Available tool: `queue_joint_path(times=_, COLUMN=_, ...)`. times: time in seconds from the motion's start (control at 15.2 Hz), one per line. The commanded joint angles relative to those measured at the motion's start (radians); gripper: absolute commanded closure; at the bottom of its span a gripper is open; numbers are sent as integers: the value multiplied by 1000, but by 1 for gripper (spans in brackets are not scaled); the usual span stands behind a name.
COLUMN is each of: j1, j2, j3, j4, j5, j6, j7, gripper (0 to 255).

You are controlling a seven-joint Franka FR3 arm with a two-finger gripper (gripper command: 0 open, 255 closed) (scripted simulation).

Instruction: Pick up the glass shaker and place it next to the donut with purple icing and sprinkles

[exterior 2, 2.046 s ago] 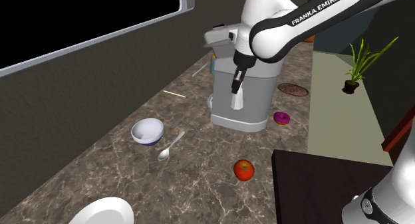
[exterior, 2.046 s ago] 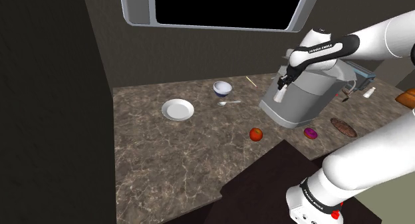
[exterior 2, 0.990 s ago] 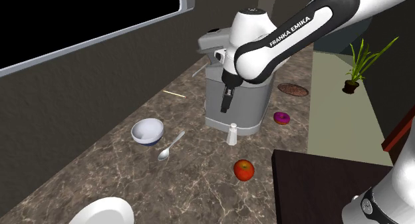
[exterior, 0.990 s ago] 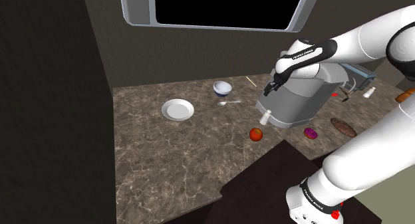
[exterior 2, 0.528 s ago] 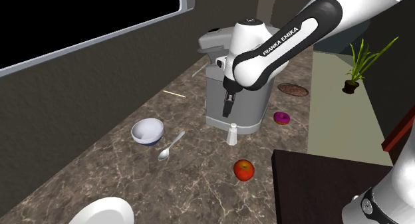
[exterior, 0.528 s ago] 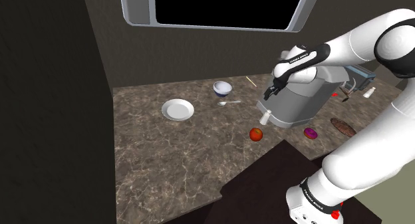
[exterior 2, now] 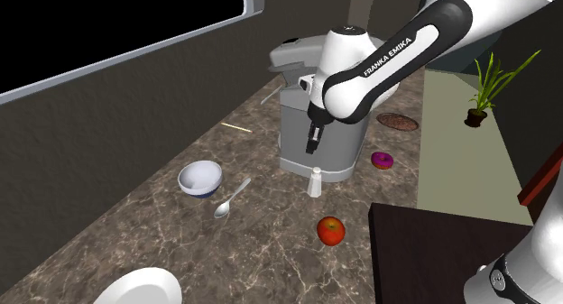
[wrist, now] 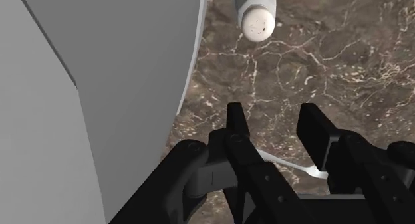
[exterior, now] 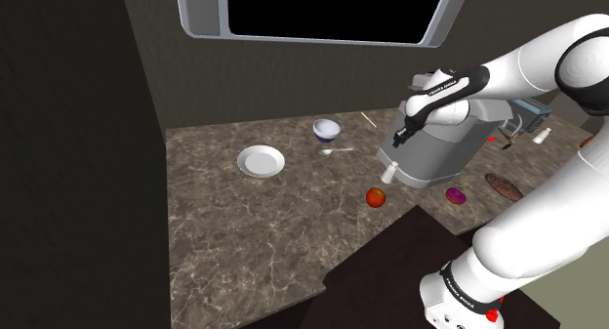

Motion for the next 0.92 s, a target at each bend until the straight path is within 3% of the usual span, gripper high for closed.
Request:
queue_joint_path(times=0.0, j1=-41, j2=6, j3=-30, j4=-26, j5=-2, j6=-35, j7=2, gripper=255)
queue_joint_path(times=0.13, j1=-54, j2=57, j3=-36, j4=-19, j5=34, j6=6, j7=-44, gripper=255)
queue_joint_path(times=0.26, j1=-21, j2=34, j3=-32, j4=16, j5=4, j6=-49, j7=16, gripper=255)
queue_joint_path(times=0.53, j1=-24, j2=-10, j3=-31, j4=28, j5=-18, j6=-104, j7=30, gripper=255)
queue_joint_path(times=0.59, j1=-5, j2=-16, j3=-8, j4=34, j5=-12, j6=-82, j7=23, gripper=255)
queue_joint_path(times=0.66, j1=-5, j2=-16, j3=-8, j4=34, j5=-12, j6=-82, j7=23, gripper=0)
queue_joint_path(times=0.86, j1=-12, j2=30, j3=-9, j4=-34, j5=16, j6=43, j7=14, gripper=0)
